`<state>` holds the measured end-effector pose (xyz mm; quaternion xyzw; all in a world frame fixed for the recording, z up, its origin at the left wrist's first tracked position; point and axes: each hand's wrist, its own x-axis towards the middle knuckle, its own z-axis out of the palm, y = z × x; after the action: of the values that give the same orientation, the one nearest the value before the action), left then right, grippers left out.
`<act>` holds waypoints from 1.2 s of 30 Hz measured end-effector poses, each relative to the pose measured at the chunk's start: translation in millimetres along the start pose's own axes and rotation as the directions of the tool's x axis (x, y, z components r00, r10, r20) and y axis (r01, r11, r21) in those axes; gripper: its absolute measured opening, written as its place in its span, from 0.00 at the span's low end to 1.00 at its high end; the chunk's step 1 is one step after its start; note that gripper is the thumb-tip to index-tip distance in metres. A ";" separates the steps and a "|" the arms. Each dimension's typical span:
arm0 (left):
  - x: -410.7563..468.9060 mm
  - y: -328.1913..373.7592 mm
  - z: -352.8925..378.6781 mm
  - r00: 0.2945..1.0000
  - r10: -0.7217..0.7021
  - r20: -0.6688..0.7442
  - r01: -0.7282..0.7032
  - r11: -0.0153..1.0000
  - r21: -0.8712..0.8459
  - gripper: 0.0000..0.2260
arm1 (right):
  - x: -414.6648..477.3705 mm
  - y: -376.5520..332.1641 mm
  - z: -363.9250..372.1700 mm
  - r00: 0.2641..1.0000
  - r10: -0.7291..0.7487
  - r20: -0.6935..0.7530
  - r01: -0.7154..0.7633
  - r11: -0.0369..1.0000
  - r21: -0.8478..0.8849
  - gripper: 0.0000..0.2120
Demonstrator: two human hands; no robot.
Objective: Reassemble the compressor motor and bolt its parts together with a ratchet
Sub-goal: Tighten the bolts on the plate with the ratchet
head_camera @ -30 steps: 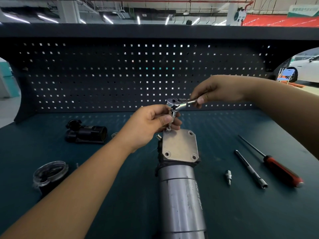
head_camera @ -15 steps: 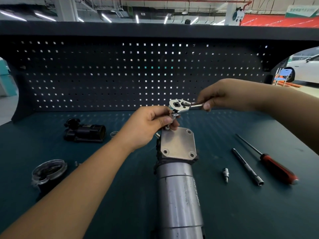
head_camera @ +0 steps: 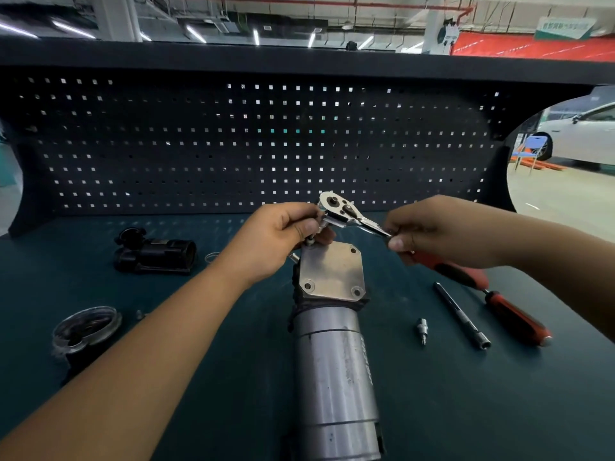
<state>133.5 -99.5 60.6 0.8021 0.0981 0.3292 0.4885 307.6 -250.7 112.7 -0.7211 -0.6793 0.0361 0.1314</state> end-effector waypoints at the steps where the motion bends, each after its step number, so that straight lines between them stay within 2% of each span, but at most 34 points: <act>1: 0.0 -0.7 -0.3 1.000 0.004 0.000 -0.004 1.000 0.003 0.12 | -1.4 -1.4 1.0 1.000 0.003 0.004 -0.003 1.000 0.005 0.10; 12: -1.6 1.1 -1.6 0.997 0.012 0.075 -0.010 1.000 -0.019 0.11 | -12.3 -13.1 -3.2 1.000 0.022 -0.019 -0.022 1.000 0.002 0.13; 21: -3.7 -0.2 -0.5 0.998 0.043 0.039 -0.043 0.999 0.012 0.14 | -19.6 -25.0 14.0 0.994 0.063 -0.088 -0.054 0.994 0.100 0.14; 25: -4.0 -0.5 -0.7 0.998 0.063 0.008 -0.063 0.994 0.085 0.13 | -24.9 -32.1 26.6 0.983 0.096 -0.154 -0.075 0.988 0.135 0.15; 31: -3.4 -1.6 3.9 0.997 0.073 -0.036 -0.071 0.997 0.033 0.11 | -29.7 -49.1 49.3 0.949 0.185 -0.256 -0.101 0.945 0.310 0.15; 36: -3.4 -4.1 7.9 0.993 0.070 -0.097 -0.067 0.997 0.033 0.08 | -30.0 -70.2 65.4 0.923 0.211 -0.322 -0.066 0.911 0.407 0.18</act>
<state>136.5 -104.7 53.2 0.7952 0.0993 0.3831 0.4594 222.2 -268.2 62.7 -0.7219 -0.5692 0.0471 0.3907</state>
